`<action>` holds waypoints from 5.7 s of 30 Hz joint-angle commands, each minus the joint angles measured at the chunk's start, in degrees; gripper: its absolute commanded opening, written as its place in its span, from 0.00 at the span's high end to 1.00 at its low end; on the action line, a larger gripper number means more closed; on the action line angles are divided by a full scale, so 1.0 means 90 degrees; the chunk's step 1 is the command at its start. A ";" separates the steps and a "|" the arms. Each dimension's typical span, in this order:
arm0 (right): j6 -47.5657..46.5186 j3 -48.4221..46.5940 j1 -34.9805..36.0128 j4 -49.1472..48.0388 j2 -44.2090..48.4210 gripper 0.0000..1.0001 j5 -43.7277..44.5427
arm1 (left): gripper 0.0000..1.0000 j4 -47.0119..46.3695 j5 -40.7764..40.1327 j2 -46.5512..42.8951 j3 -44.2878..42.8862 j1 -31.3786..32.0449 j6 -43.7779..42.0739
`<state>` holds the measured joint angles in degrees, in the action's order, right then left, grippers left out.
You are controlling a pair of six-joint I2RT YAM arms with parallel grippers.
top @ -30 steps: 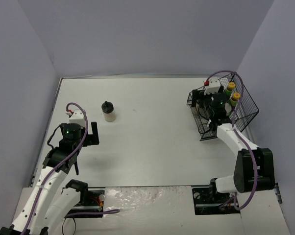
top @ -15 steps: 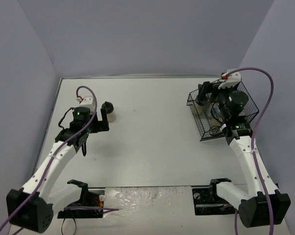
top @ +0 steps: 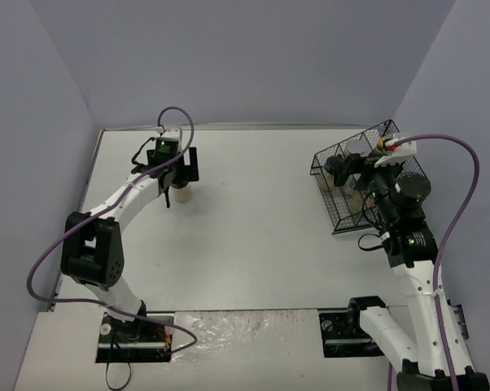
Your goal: Organize the condiment bottles
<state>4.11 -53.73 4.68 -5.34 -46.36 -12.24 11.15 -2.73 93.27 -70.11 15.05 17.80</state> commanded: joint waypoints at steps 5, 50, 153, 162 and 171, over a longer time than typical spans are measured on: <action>0.0080 0.0160 0.0086 0.0029 0.0321 0.00 0.0047 | 0.06 0.0370 -0.0476 0.0428 -0.0908 0.0027 0.0244; 0.0519 -0.0151 0.0086 0.1121 -0.0132 0.00 -0.0541 | 0.21 0.0541 0.0299 0.0908 -0.1810 0.4207 -0.0464; 0.3951 -0.2474 0.1030 0.3767 -0.3127 1.00 0.4671 | 0.03 0.1147 -0.1054 -0.5132 0.2949 0.0138 -0.0764; 0.4249 -0.2060 0.0855 0.3757 -0.3412 1.00 0.4833 | 0.03 0.1124 -0.1074 -0.5156 0.2965 0.0183 -0.0808; 0.4493 -0.1977 0.0828 0.3706 -0.4078 0.93 0.4750 | 0.03 0.1126 -0.1084 -0.5149 0.2975 0.0203 -0.0837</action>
<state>42.06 -71.21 12.67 30.98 -81.06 27.69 24.99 -12.08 47.42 -42.48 16.46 11.04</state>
